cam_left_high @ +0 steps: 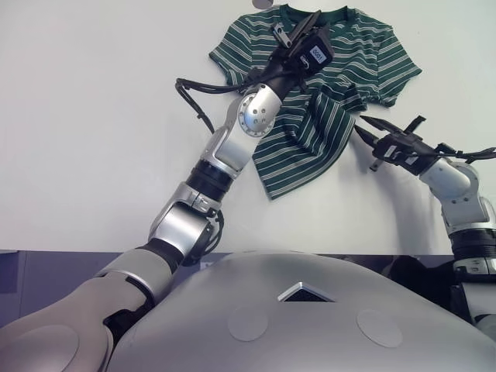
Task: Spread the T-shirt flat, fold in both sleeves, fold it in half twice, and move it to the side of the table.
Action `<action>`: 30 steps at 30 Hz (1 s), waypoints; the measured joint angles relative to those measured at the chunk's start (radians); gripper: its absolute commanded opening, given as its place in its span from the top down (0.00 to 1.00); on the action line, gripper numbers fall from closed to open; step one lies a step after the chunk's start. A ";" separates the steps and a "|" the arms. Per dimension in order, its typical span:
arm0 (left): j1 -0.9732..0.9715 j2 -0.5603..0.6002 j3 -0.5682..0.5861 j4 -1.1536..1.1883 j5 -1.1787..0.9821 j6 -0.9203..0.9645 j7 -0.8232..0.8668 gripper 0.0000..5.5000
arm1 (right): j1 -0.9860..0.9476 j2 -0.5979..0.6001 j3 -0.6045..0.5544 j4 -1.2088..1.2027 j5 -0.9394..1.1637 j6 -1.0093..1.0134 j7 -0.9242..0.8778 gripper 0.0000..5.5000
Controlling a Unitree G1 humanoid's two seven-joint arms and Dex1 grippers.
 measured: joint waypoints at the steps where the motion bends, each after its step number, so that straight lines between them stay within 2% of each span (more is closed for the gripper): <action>1: 0.001 0.001 0.000 0.000 0.000 -0.001 0.000 0.79 | 0.001 0.022 0.008 -0.028 -0.019 0.035 -0.023 0.82; 5: 0.009 0.001 -0.008 -0.001 0.000 -0.003 -0.005 0.79 | -0.025 0.114 0.064 -0.149 -0.082 0.187 -0.046 0.82; 20: 0.014 0.004 -0.008 -0.002 0.000 -0.003 -0.007 0.79 | -0.028 0.083 0.110 -0.227 -0.079 0.398 0.064 0.82; 26: 0.014 0.004 -0.007 -0.002 0.000 -0.003 -0.005 0.79 | -0.043 0.058 0.128 -0.247 -0.092 0.436 0.082 0.82; 30: 0.014 0.004 -0.007 -0.002 0.000 -0.003 -0.002 0.79 | -0.041 0.057 0.124 -0.243 -0.088 0.339 0.001 0.82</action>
